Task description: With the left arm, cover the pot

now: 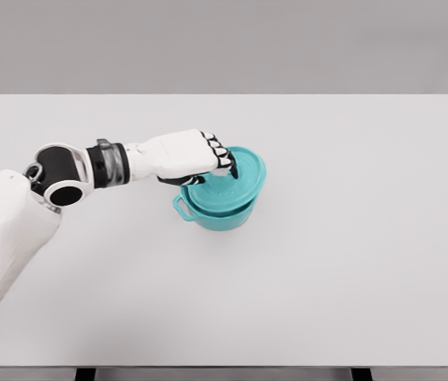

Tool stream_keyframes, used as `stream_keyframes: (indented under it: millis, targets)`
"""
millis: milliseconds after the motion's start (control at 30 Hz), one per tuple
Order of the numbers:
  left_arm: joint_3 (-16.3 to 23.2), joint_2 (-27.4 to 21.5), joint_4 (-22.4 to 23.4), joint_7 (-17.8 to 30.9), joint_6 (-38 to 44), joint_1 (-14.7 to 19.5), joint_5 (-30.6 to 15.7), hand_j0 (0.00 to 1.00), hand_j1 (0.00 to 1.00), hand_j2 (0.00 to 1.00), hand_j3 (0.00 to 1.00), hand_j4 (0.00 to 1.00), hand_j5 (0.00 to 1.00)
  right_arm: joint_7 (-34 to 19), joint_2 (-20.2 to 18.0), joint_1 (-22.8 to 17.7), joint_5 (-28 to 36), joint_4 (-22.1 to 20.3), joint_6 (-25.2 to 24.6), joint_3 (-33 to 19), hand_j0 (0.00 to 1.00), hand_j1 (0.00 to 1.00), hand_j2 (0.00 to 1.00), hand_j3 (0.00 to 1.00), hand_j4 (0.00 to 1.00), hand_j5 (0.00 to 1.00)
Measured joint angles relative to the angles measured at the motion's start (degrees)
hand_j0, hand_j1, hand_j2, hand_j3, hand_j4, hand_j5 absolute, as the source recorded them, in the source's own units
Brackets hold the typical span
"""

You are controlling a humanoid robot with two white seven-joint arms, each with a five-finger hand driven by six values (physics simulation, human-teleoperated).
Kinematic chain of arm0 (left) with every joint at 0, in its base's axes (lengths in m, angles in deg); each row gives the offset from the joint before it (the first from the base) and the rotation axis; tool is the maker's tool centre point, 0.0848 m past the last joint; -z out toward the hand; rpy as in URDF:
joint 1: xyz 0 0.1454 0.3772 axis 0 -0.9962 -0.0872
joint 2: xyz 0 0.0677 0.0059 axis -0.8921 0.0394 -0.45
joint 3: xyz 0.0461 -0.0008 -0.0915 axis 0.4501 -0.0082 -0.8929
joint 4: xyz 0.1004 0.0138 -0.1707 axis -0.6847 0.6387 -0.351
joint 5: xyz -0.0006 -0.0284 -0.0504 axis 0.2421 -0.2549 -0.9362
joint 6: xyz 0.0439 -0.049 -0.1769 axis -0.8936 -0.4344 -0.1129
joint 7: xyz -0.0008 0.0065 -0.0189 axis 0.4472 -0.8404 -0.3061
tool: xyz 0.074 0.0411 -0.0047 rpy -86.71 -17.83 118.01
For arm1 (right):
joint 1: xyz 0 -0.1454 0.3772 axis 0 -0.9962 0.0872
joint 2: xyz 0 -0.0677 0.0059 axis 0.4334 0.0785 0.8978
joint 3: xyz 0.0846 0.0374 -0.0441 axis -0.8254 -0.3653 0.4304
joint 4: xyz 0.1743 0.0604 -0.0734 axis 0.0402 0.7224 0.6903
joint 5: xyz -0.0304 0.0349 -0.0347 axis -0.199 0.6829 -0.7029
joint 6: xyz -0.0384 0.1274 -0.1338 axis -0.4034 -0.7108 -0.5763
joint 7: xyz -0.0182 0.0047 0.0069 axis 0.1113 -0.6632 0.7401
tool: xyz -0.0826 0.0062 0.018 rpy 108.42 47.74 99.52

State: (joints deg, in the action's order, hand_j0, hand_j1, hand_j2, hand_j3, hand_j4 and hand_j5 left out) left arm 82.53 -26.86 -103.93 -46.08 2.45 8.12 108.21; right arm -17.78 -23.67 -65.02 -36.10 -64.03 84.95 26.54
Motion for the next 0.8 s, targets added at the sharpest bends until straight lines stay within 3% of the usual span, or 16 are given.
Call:
stream_keyframes:
  millis: [267,533,733,800]
  targets:
    - [0.0,-0.6,-0.4,0.0,0.0,-0.1,-0.1,0.72,0.72,0.72,0.72,0.72,0.72,0.0,0.0,0.0,0.0,0.0,0.0,0.0,1.0,1.0,1.0,1.0,1.0,1.0]
    - [0.0,-0.6,-0.4,0.0,0.0,-0.3,0.1,0.81,0.81,0.81,0.81,0.81,0.81,0.0,0.0,0.0,0.0,0.0,0.0,0.0,1.0,1.0,1.0,1.0,1.0,1.0]
    - [0.0,-0.6,-0.4,0.0,0.0,-0.3,0.1,0.81,0.81,0.81,0.81,0.81,0.81,0.0,0.0,0.0,0.0,0.0,0.0,0.0,1.0,1.0,1.0,1.0,1.0,1.0]
    - [0.0,-0.6,-0.4,0.0,0.0,-0.3,0.1,0.75,0.75,0.75,0.75,0.75,0.75,0.0,0.0,0.0,0.0,0.0,0.0,0.0,1.0,1.0,1.0,1.0,1.0,1.0]
